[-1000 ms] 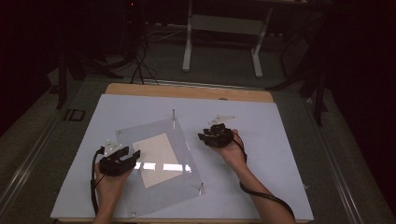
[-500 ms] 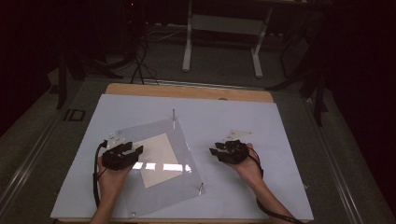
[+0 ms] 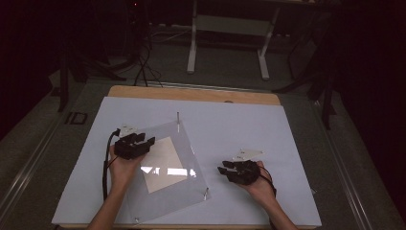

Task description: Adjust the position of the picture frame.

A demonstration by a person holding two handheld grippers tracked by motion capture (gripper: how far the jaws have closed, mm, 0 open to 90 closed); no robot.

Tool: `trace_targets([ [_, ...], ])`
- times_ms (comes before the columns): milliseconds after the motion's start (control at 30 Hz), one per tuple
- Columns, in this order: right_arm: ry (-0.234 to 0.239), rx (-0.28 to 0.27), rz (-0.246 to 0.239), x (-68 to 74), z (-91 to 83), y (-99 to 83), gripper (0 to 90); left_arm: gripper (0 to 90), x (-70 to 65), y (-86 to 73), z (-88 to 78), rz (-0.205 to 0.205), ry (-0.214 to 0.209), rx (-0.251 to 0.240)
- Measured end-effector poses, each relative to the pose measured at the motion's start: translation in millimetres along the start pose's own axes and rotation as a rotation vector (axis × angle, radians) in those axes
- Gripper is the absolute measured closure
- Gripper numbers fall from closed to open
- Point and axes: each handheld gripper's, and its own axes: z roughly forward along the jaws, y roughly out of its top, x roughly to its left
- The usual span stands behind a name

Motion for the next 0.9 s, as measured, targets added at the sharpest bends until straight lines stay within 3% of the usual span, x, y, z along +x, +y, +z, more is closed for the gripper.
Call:
trace_targets([
  [267,0.051,-0.001,-0.015,13.1,-3.7,-11.8,66.6,52.6,-3.1,21.3,21.4,0.05,-0.018,0.003],
  [433,0.115,-0.013,-0.036,26.1,-6.2,-15.8,66.4,54.3,1.5,32.6,41.0,0.068,-0.04,0.008],
  [667,0.159,-0.007,-0.071,37.1,-6.0,-17.3,67.8,54.2,4.9,39.7,58.4,0.078,-0.035,0.03],
  [900,0.238,-0.002,-0.138,49.0,-7.6,-18.1,66.1,53.6,-0.1,41.9,76.7,0.063,-0.05,0.046],
])
